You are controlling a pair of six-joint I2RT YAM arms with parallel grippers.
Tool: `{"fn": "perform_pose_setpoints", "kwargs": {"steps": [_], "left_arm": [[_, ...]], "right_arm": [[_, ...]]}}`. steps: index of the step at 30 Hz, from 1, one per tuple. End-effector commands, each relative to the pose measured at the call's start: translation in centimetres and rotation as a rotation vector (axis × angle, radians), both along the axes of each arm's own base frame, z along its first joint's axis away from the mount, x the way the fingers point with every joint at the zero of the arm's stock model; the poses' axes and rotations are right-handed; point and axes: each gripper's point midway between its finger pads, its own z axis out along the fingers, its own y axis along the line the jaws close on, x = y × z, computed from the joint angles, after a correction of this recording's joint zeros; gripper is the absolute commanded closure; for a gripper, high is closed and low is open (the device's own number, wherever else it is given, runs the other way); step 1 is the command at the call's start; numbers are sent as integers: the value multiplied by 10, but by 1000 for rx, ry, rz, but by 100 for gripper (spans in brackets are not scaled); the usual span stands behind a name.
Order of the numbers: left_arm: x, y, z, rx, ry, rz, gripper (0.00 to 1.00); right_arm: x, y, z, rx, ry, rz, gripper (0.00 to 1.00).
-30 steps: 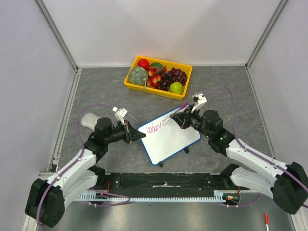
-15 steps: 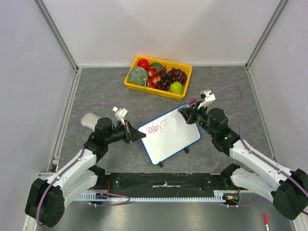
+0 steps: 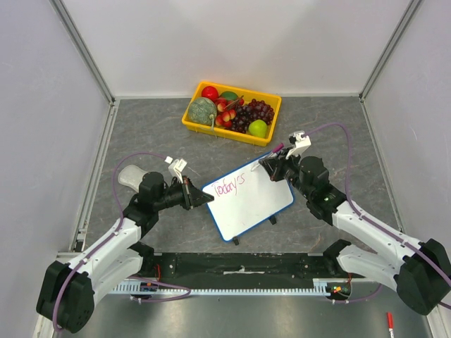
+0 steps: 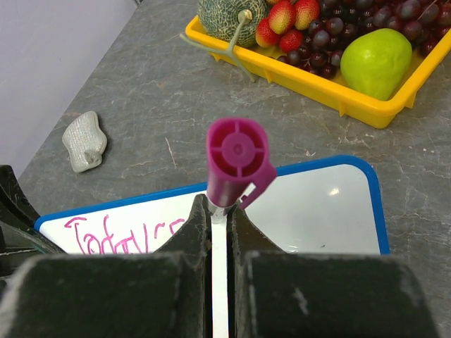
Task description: Write a sentence on the whiteboard
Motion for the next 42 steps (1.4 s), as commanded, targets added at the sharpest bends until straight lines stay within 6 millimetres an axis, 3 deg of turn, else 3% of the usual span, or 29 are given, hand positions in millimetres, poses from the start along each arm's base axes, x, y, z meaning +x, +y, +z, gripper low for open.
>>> {"fn": "perform_pose_setpoints", "kwargs": {"steps": [1, 19, 23, 32, 37, 42], "left_arm": [[-5, 17, -43, 174, 30, 18, 98], [-4, 18, -42, 178, 22, 25, 98], [-4, 17, -42, 178, 24, 23, 98], [-8, 19, -48, 194, 46, 21, 98], [-8, 19, -48, 199, 48, 21, 98], [-9, 19, -49, 201, 48, 20, 98]], "right_arm": [[11, 3, 21, 22, -57, -13, 100], [-10, -14, -23, -41, 17, -20, 100], [-10, -14, -15, -24, 5, -25, 100], [-2, -11, 43, 53, -84, -41, 100], [6, -11, 45, 44, -88, -63, 100], [12, -12, 31, 22, -53, -81, 100]]}}
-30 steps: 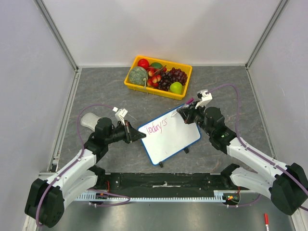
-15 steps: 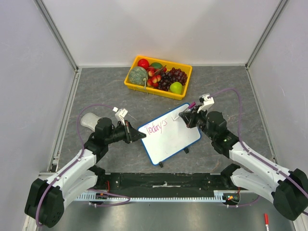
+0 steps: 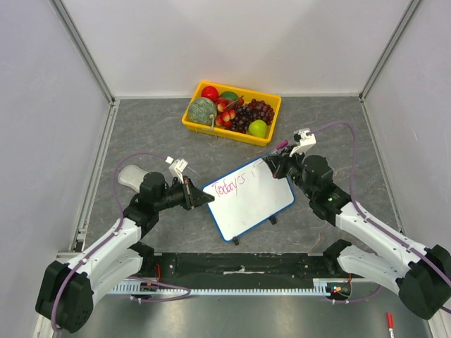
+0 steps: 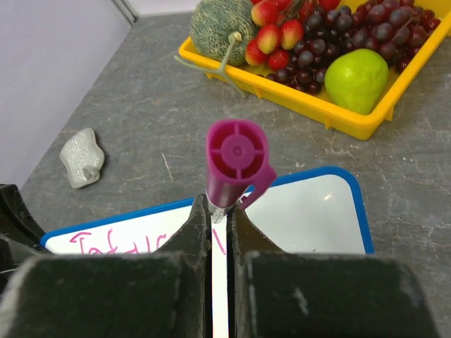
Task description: Write a sentence on the whiteboard
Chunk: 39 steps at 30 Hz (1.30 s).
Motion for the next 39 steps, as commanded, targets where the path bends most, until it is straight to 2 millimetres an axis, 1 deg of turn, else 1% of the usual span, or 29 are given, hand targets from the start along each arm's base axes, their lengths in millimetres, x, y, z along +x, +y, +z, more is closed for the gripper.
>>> {"fn": "perform_pose_setpoints", "kwargs": {"steps": [1, 15, 22, 28, 31, 32, 33, 35, 39], "left_arm": [[-8, 20, -48, 191, 48, 14, 98], [-8, 20, -49, 197, 49, 14, 98], [-8, 20, -49, 198, 48, 14, 98], [-8, 20, -49, 199, 47, 15, 98], [-8, 20, -48, 199, 46, 15, 98], [-8, 20, -49, 201, 46, 14, 98], [-8, 19, -48, 199, 47, 13, 98], [-8, 20, -49, 201, 47, 14, 98], [-8, 20, -49, 201, 49, 16, 98]], "right_arm": [[11, -3, 7, 4, -14, -39, 100], [4, -7, -21, -38, 31, -26, 100], [-5, -9, -34, -55, 52, -2, 100], [-15, -7, -48, -53, 85, 35, 100], [-20, -4, -52, -39, 94, 55, 100], [-21, -5, -52, -32, 95, 54, 100], [-26, 1, -52, -19, 98, 93, 100], [-30, 4, -48, 1, 94, 115, 100], [-35, 7, -20, 48, 38, 146, 100]]}}
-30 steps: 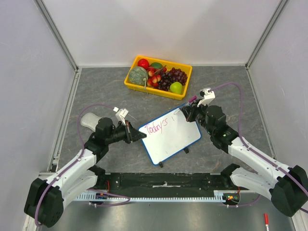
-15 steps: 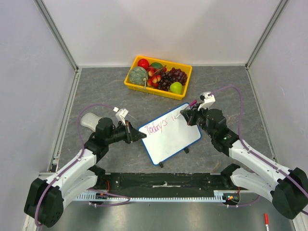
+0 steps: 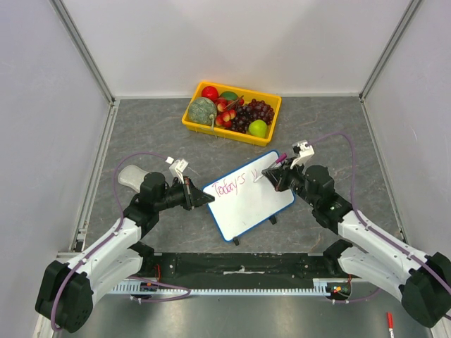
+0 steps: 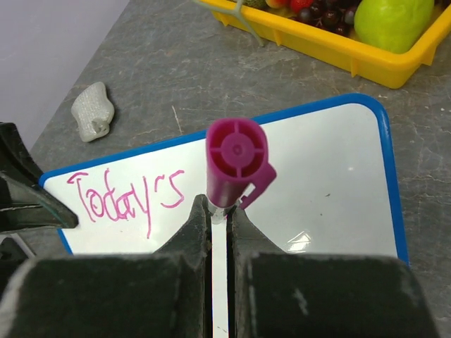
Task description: Write a sentence on the whiteboard
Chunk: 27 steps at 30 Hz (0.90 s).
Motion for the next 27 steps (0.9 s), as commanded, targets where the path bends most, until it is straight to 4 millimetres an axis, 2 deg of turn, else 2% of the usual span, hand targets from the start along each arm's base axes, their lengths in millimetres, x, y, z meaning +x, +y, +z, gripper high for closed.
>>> {"fn": "perform_pose_setpoints", "kwargs": {"steps": [1, 4, 7, 16, 27], "left_arm": [[-8, 20, -48, 194, 45, 14, 98], [-8, 20, -48, 195, 47, 12, 98], [-8, 20, -49, 198, 50, 13, 98], [-10, 20, -52, 210, 56, 9, 98], [-11, 19, -55, 222, 63, 5, 98]], "right_arm": [[-8, 7, 34, 74, -65, 55, 100], [-8, 8, 55, 86, -104, 65, 100], [-2, 2, 63, 67, -126, 26, 100], [28, -17, 55, -11, -129, -125, 100], [42, -20, 53, -12, -142, -175, 100]]}}
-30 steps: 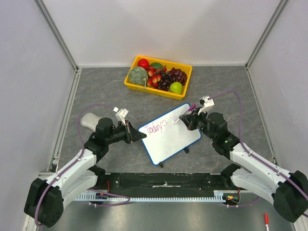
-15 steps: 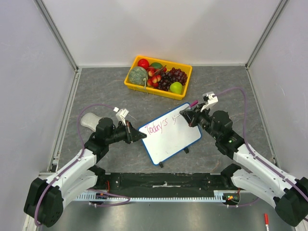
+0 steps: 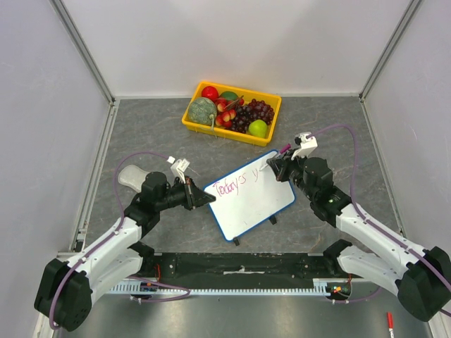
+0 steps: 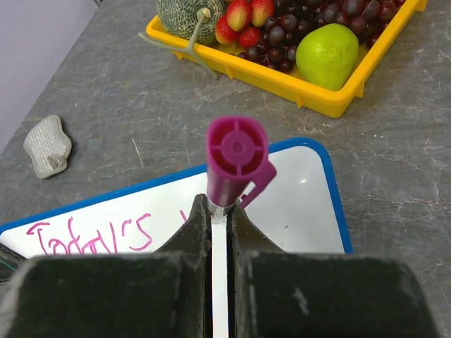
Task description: Write a sentence on the whiteboard
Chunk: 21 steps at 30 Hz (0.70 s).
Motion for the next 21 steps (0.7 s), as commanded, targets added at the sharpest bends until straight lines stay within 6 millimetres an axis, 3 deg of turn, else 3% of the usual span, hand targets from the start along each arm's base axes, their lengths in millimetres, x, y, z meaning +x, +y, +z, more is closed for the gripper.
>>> {"fn": "perform_pose_setpoints", "kwargs": {"steps": [1, 10, 21], "left_arm": [[-12, 22, -56, 216, 70, 5, 98], [-12, 23, -56, 222, 64, 10, 98], [-10, 25, -54, 228, 54, 26, 98]], "right_arm": [[14, -2, 35, 45, -100, -42, 100], [19, 2, 28, 34, -89, -34, 100], [4, 6, 2, 12, -27, 24, 100]]}}
